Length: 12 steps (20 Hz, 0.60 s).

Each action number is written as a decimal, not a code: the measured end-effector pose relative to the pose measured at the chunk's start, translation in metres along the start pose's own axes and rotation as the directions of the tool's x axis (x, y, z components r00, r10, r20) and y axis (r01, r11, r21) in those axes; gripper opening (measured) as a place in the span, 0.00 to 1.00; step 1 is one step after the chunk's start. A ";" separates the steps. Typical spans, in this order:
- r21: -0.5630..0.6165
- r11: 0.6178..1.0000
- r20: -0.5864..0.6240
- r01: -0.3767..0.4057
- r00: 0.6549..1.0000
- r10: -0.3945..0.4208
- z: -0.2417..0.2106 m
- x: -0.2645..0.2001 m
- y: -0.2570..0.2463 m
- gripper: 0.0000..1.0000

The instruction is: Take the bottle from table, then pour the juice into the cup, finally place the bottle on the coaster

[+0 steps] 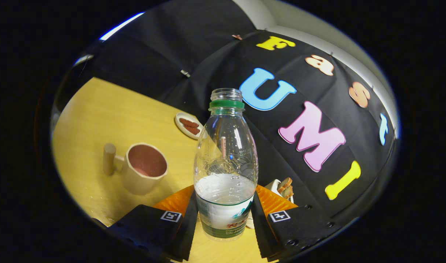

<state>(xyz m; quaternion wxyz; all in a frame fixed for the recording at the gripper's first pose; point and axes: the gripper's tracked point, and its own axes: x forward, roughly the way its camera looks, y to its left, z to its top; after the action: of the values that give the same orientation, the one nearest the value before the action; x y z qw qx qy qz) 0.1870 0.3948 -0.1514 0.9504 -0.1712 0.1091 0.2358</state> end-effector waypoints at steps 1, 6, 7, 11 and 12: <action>0.055 0.998 0.019 0.001 1.000 -0.002 0.003 0.000 -0.003 0.72; 0.364 0.927 0.142 -0.089 0.989 0.039 0.018 -0.005 -0.011 0.71; 0.408 0.908 0.158 -0.096 0.987 0.033 0.019 -0.006 -0.017 0.72; 0.552 0.827 0.197 -0.108 0.980 -0.004 0.016 0.008 -0.051 0.72; 0.575 0.810 0.199 -0.113 0.980 -0.004 0.012 0.014 -0.053 0.72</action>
<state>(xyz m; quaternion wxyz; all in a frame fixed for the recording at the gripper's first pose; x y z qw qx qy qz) 0.2268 0.3609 -0.1295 0.9557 0.1553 0.0894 0.2336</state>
